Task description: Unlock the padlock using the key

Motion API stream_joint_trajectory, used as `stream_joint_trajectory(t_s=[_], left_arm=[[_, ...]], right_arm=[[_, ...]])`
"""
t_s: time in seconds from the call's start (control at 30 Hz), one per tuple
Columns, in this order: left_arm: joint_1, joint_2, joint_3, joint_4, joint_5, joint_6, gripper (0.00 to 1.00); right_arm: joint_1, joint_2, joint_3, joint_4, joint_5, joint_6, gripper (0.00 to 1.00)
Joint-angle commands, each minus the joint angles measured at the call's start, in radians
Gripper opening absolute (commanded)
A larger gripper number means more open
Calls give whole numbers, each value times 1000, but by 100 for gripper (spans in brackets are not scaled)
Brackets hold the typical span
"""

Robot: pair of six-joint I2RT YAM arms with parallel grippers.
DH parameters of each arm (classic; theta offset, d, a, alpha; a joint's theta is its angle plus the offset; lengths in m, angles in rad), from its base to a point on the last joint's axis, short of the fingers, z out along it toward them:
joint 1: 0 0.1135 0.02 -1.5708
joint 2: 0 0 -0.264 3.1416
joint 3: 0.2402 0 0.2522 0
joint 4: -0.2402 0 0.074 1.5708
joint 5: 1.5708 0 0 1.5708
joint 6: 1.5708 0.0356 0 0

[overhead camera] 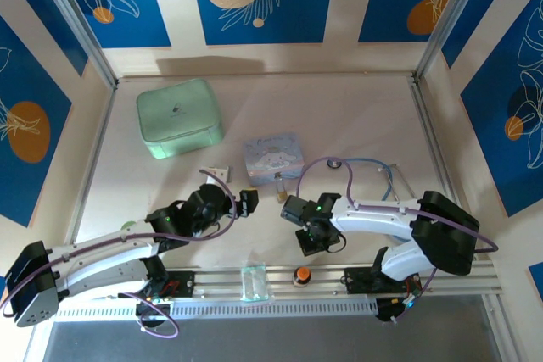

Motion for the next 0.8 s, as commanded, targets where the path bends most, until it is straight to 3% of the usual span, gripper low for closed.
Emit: stream_joint_trajectory(t_s=[0.0, 0.17, 0.4, 0.53, 0.67, 0.77], left_arm=[[7, -11, -7, 30, 15, -12, 94], [6, 39, 19, 83, 104, 10, 92], [6, 149, -11, 370, 297, -71, 88], [-8, 173, -25, 503, 295, -162, 88], [-57, 200, 27, 487, 231, -143, 90], [-60, 250, 43, 525, 265, -164, 89]], right_arm=[[-15, -25, -16, -16, 10, 18, 1], [-117, -188, -59, 37, -43, 23, 0], [-312, -445, -39, 84, -162, 5, 0], [-383, -501, 1, 92, -223, 4, 0], [-385, -480, 47, 120, -247, 12, 0], [-371, -466, 55, 186, -270, 32, 0]])
